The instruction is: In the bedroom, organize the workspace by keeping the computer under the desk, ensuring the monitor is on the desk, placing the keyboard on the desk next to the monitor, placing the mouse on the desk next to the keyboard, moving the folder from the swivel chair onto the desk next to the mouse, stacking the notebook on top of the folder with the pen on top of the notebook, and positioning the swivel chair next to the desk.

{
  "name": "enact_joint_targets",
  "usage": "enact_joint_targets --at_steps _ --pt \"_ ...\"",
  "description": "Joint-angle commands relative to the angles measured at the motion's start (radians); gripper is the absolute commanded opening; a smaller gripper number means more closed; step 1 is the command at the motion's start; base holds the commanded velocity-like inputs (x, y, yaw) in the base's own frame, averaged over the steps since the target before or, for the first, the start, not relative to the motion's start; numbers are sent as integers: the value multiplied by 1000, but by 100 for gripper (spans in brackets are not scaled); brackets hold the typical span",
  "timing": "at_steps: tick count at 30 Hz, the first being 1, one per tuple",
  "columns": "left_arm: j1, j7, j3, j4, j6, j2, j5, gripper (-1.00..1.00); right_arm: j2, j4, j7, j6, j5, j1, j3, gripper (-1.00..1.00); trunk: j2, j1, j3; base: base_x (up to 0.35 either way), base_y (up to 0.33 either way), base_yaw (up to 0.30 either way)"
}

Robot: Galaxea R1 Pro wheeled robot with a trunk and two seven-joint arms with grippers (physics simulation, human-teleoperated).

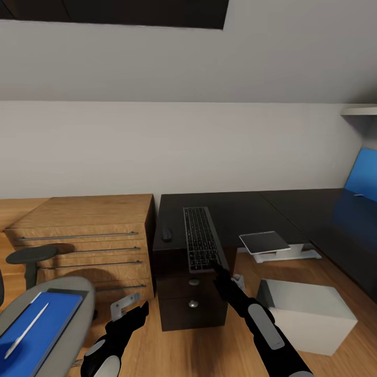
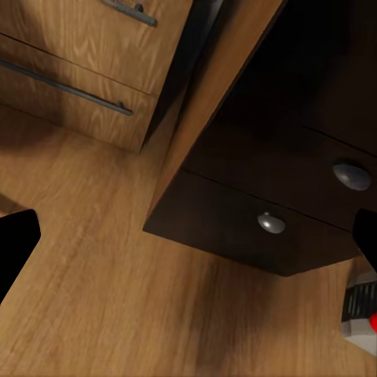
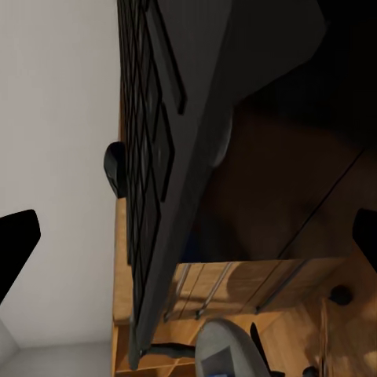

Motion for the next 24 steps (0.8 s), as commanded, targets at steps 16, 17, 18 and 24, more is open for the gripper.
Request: enact_joint_targets --at_steps 16,17,18,24 --pt "-1 7 -2 -1 3 1 5 100 1 0 1 3 -3 -1 -1 100 0 0 -1 55 57 0" --pt "-1 7 -2 -1 3 1 5 100 1 0 1 3 -3 -1 -1 100 0 0 -1 6 6 0" --pt "-1 7 -2 -1 3 1 5 100 2 0 1 3 -1 -1 -1 100 0 0 -1 4 4 0" --pt "-1 7 -2 -1 3 1 5 100 2 0 4 3 9 -1 -1 100 0 0 -1 1 1 0"
